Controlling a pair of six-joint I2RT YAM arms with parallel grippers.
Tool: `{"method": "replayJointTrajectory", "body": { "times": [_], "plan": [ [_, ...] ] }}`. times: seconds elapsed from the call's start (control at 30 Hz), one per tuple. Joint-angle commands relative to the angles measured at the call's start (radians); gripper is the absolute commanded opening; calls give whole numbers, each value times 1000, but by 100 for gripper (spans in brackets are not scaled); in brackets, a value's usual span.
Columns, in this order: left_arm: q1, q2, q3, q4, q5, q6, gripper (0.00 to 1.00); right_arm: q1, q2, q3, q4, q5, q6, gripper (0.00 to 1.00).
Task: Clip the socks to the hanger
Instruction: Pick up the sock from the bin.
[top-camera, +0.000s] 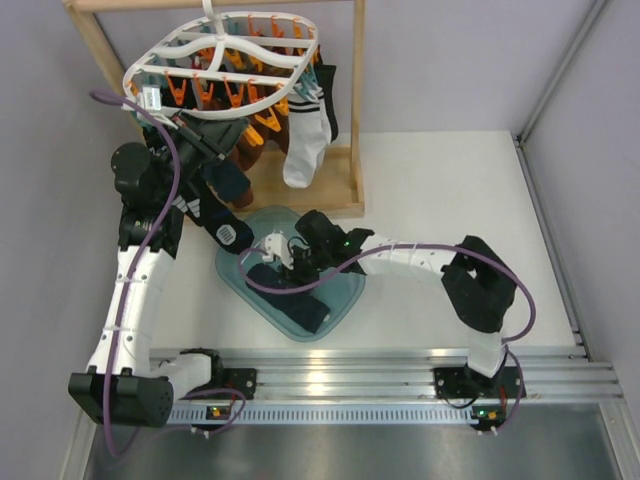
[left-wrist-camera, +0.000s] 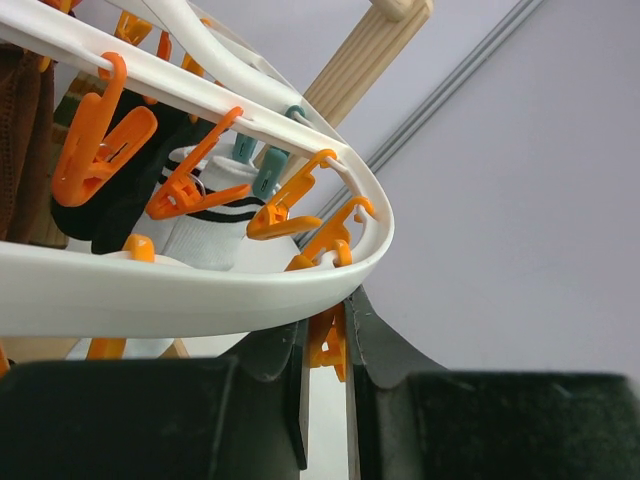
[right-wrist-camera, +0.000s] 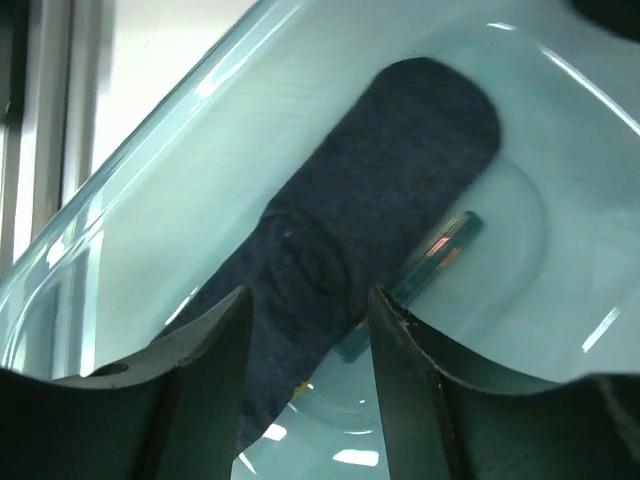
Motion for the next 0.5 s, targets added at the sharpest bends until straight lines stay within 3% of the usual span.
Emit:
{"method": "replayJointTrajectory", "body": {
  "times": [0.0, 0.27, 0.47],
  "plan": [
    [7, 9, 33, 24, -70, 18, 0, 17, -43, -9, -88, -121, -250, 49],
    [9, 5, 13, 33, -73, 11, 0, 17, -42, 42, -562, -281, -1016, 47],
    [7, 9, 14, 33, -68, 8, 0, 21, 1, 39, -633, -244, -1414, 45]
  ]
}}
